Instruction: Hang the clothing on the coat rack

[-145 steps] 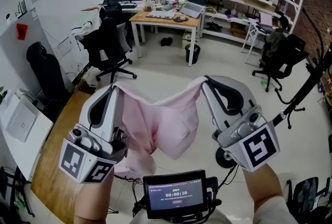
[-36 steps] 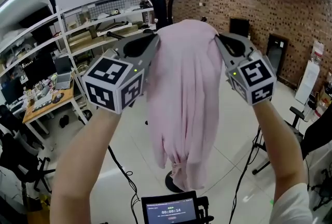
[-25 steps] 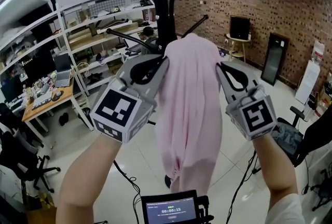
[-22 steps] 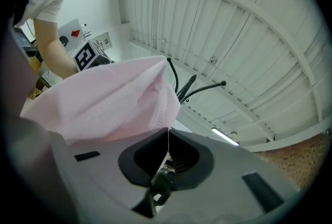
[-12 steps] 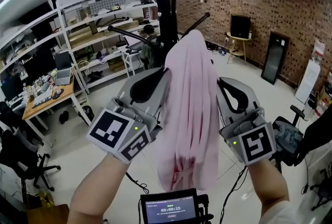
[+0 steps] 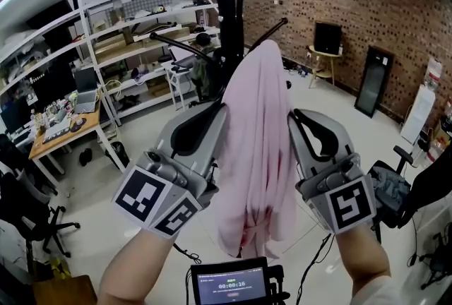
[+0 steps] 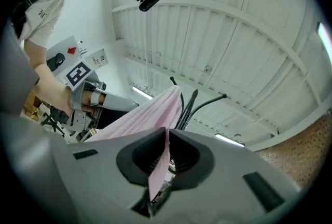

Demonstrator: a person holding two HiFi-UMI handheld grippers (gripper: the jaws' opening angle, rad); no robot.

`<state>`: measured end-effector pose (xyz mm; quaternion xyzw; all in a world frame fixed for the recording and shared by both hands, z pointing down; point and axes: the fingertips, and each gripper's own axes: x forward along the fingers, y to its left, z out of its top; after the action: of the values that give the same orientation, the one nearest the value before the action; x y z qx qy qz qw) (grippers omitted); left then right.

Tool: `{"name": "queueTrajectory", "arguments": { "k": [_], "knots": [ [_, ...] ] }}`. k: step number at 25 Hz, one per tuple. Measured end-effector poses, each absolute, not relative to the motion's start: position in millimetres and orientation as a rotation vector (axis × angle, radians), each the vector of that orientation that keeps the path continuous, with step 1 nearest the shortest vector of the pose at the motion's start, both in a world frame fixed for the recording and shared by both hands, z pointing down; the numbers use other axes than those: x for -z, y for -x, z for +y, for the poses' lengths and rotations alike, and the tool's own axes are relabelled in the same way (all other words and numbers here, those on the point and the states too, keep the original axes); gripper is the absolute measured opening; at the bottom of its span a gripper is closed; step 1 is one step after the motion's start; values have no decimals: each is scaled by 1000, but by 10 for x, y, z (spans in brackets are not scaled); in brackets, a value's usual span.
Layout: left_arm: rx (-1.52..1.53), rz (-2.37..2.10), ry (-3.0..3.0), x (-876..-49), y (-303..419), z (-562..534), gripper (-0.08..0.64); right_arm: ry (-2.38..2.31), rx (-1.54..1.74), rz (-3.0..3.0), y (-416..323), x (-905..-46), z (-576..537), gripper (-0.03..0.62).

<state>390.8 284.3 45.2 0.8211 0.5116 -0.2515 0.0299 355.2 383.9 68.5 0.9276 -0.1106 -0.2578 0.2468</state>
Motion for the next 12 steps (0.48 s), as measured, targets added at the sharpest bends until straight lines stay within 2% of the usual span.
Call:
{"name": "queueTrajectory", "arguments": {
  "k": [12],
  "knots": [
    [758, 1538, -2492, -535, -3855, 2728, 29, -2554, 677, -311, -3576, -735, 3852, 43]
  ]
}}
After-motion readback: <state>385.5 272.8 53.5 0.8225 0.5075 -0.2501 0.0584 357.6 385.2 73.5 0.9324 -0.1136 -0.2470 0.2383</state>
